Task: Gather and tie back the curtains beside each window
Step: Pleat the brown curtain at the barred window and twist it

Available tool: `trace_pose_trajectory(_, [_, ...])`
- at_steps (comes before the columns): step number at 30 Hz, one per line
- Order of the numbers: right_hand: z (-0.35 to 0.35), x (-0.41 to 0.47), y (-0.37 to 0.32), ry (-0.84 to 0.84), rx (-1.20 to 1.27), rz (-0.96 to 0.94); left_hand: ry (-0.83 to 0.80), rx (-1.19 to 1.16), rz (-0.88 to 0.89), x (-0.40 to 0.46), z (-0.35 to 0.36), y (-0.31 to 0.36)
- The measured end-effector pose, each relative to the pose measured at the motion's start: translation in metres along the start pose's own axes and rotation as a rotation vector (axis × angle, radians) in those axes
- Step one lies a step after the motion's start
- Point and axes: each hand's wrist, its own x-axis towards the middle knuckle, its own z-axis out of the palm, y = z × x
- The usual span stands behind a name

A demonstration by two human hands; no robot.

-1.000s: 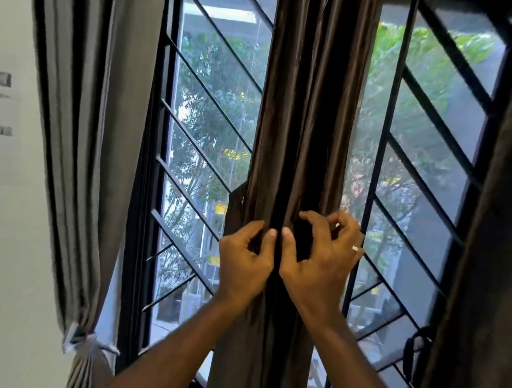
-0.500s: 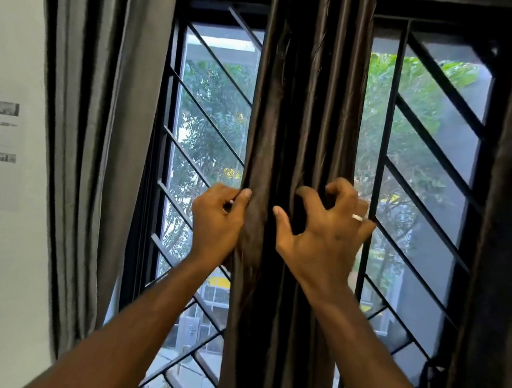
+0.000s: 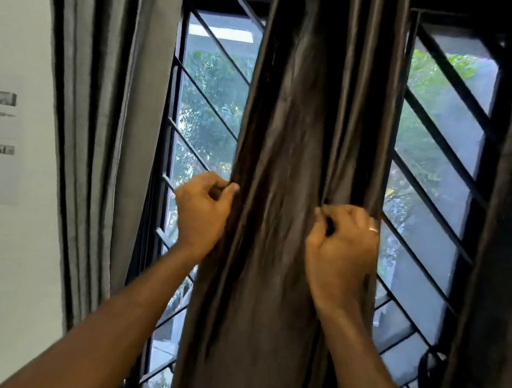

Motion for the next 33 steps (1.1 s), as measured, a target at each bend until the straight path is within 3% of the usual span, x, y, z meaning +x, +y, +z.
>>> trace_pose_trajectory(3, [0.006,-0.015,-0.025,-0.022,-0.043,-0.13,-0.096,-0.107,0.043,-0.012,0.011,0.02])
trace_pose_trajectory(9, [0.022,-0.028,-0.049,-0.1,0.203,0.025,-0.227,-0.211,0.121,-0.017,0.012,0.031])
trace_pose_trajectory(20, [0.026,-0.028,-0.055,-0.079,0.19,-0.013,-0.24,-0.308,0.103,-0.021,0.019,0.028])
trace_pose_trajectory(25, [0.015,-0.027,-0.049,-0.142,0.179,-0.078,-0.17,-0.345,0.012,-0.028,0.024,0.032])
trace_pose_trajectory(28, [-0.01,-0.028,-0.044,-0.029,0.184,-0.14,-0.155,-0.323,-0.003,-0.028,0.025,0.032])
trace_pose_trajectory(30, [-0.022,-0.024,-0.036,0.034,0.168,-0.032,-0.139,-0.293,0.003,-0.028,0.025,0.03])
trace_pose_trajectory(33, [-0.018,-0.017,-0.014,-0.06,0.131,0.187,-0.15,-0.235,0.032,-0.029,0.028,0.032])
